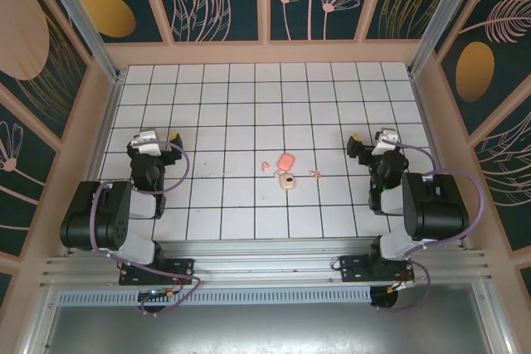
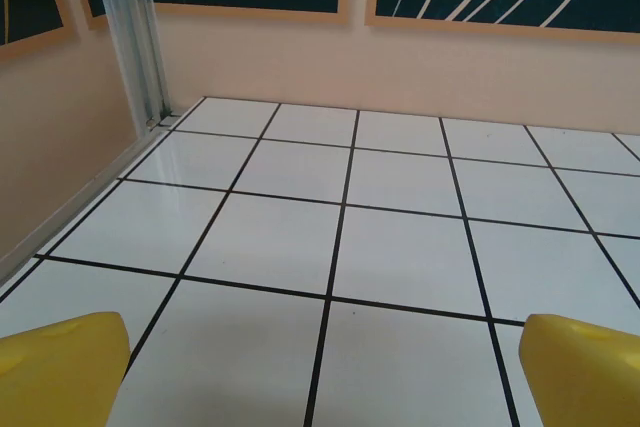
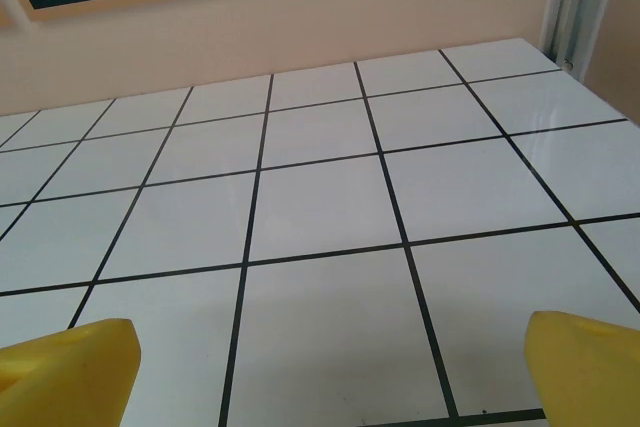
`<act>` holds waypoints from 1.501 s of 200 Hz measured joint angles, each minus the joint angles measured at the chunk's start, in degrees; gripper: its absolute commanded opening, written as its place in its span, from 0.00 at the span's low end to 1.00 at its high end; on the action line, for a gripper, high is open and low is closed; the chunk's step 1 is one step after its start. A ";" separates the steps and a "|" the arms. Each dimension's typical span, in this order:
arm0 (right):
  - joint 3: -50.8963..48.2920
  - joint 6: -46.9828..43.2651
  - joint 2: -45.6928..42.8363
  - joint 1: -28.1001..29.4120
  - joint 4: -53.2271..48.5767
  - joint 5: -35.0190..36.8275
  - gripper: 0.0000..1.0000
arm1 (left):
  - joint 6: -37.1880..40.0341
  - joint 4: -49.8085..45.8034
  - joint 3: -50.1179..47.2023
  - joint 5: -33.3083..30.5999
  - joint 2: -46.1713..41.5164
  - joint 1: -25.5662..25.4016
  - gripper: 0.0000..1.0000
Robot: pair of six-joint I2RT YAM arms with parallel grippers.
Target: Insert the wireless bluetooth earbuds into the charging case
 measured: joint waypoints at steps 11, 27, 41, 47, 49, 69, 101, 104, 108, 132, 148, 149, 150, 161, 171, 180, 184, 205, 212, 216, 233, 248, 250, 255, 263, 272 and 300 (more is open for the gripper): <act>0.00 0.00 0.00 0.00 0.00 0.00 0.99 | 0.02 0.02 0.00 0.00 0.00 0.00 0.99; 0.00 0.00 0.00 0.00 0.00 0.00 0.99 | 0.02 0.02 0.00 0.00 0.00 0.00 0.99; 0.02 0.00 0.00 0.00 0.00 0.00 0.99 | 0.02 0.02 0.00 0.00 0.00 0.00 0.99; 0.02 0.02 0.00 0.00 0.00 0.00 0.99 | 0.00 0.02 0.00 0.00 0.00 0.00 0.99; 0.02 0.02 0.00 0.00 0.00 0.00 0.99 | 0.02 0.00 0.00 0.00 0.00 0.00 0.99; 0.04 0.02 0.00 0.00 0.00 0.00 0.99 | 0.00 0.02 0.00 0.00 0.02 0.00 0.99; 0.04 0.00 0.00 0.00 0.00 0.00 0.99 | 0.02 0.02 0.00 0.00 0.00 0.00 0.99; 0.04 0.02 0.00 0.00 0.00 0.00 0.99 | 0.02 0.02 -0.02 0.02 0.00 0.00 0.99; 0.04 0.00 0.00 0.00 0.00 0.00 0.99 | 0.02 0.02 0.00 0.00 0.00 0.00 0.99; 0.04 0.00 0.00 0.00 0.00 0.00 0.99 | 0.02 0.02 0.00 0.00 0.00 0.00 0.99; 0.04 0.02 0.00 0.00 0.00 0.00 0.99 | 0.02 0.00 0.00 0.00 0.00 0.00 0.99; 0.04 0.00 0.00 0.00 0.00 0.00 0.99 | 0.00 0.02 0.00 0.00 0.00 0.00 0.99; 0.04 0.00 0.00 0.00 0.00 0.00 0.99 | 0.02 0.02 0.00 0.02 0.00 0.00 0.99; 0.04 0.00 0.00 0.00 0.00 0.00 0.99 | 0.00 0.02 0.00 0.00 0.00 0.00 0.99; 0.04 0.02 0.00 0.00 0.00 0.00 0.99 | 0.02 0.02 0.00 0.02 0.00 0.00 0.99; 0.04 0.00 0.00 0.00 0.00 -0.04 0.99 | 0.02 -0.15 0.02 0.17 -0.02 0.00 0.99; 0.04 -0.02 -0.02 0.00 -0.07 -0.07 0.99 | 0.04 -0.52 0.13 0.44 -0.13 0.00 0.99; 1.33 -0.17 -2.97 0.07 -6.25 -0.92 0.99 | 0.37 -9.38 3.74 2.16 -2.97 0.00 0.95; 3.17 -0.11 -5.03 0.13 -11.19 -1.46 0.99 | 0.39 -13.46 6.12 2.82 -4.46 0.00 0.93; 4.68 0.02 -6.25 0.17 -14.43 -1.77 0.99 | 0.55 -15.28 7.34 3.17 -5.22 0.00 0.91; 13.35 0.61 -10.75 1.31 -28.15 -2.47 0.99 | -0.85 -22.23 12.76 5.14 -8.85 0.00 0.83; 21.42 1.05 -13.38 3.67 -38.93 -2.89 0.99 | -2.75 -28.24 17.14 6.60 -11.61 -0.02 0.78; 22.18 1.14 -13.60 3.96 -40.02 -2.91 0.99 | -2.97 -29.09 17.73 6.78 -11.91 -0.02 0.77; 24.85 1.14 -14.21 5.35 -43.95 -2.62 0.99 | -4.09 -31.10 19.02 7.13 -12.39 -0.04 0.74; 28.63 1.22 -14.78 7.98 -49.55 -2.19 0.99 | -5.53 -34.62 21.03 7.74 -13.00 -0.33 0.73; 32.61 1.36 -14.88 11.37 -56.04 -1.79 0.99 | -7.19 -38.21 22.84 8.59 -13.27 -0.76 0.72; 41.03 4.61 -13.97 21.70 -74.71 -1.01 0.97 | -10.64 -50.56 26.40 10.71 -13.11 -5.64 0.67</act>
